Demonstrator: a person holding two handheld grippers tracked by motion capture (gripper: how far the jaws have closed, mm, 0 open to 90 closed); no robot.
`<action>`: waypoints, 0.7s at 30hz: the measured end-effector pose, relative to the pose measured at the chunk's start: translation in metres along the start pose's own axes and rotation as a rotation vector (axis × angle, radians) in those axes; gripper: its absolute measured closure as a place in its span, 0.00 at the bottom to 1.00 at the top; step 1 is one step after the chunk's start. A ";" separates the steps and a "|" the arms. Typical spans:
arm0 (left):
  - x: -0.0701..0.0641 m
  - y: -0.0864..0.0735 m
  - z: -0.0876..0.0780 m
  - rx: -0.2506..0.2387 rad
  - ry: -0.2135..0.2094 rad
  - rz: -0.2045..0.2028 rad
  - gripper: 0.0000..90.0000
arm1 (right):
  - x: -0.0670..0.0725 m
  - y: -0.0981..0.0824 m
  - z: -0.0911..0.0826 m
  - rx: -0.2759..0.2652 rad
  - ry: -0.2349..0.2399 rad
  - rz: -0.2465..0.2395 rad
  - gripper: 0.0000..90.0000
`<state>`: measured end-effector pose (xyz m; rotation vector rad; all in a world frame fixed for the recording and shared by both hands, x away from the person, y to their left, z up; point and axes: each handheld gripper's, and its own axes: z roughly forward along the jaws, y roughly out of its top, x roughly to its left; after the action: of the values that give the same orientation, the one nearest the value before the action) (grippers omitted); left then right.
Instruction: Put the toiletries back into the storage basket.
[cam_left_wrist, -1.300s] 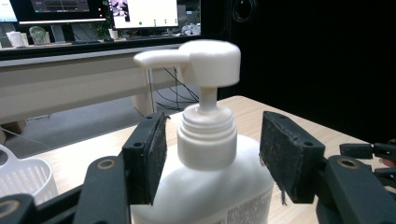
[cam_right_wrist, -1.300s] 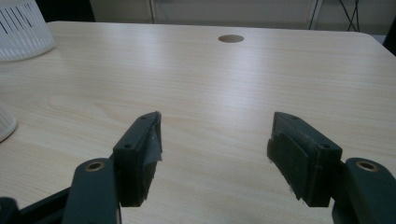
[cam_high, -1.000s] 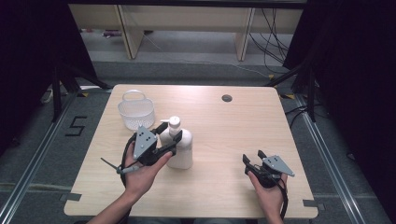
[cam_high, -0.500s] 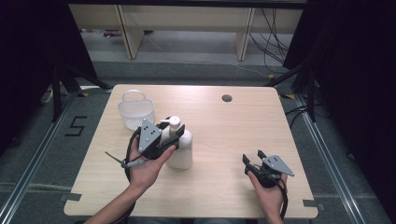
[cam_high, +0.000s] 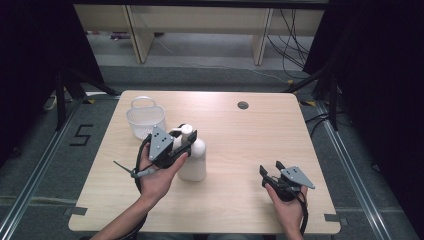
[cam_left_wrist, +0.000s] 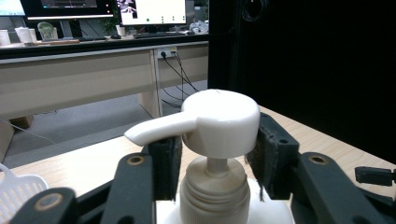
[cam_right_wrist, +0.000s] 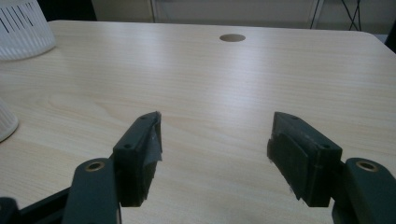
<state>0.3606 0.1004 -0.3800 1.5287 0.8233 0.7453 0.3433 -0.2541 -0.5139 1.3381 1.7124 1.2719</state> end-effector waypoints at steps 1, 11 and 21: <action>0.000 0.000 0.000 0.000 0.001 -0.002 0.64 | 0.000 0.000 0.000 0.001 0.002 0.002 0.39; 0.002 0.002 -0.001 0.014 -0.016 -0.012 0.65 | 0.000 0.000 0.000 0.005 0.004 0.003 0.39; 0.005 0.005 -0.002 0.018 -0.036 -0.027 0.66 | 0.000 0.000 0.000 0.001 0.000 0.005 0.39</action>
<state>0.3623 0.1051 -0.3747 1.5396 0.8239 0.6907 0.3434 -0.2537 -0.5139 1.3439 1.7110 1.2747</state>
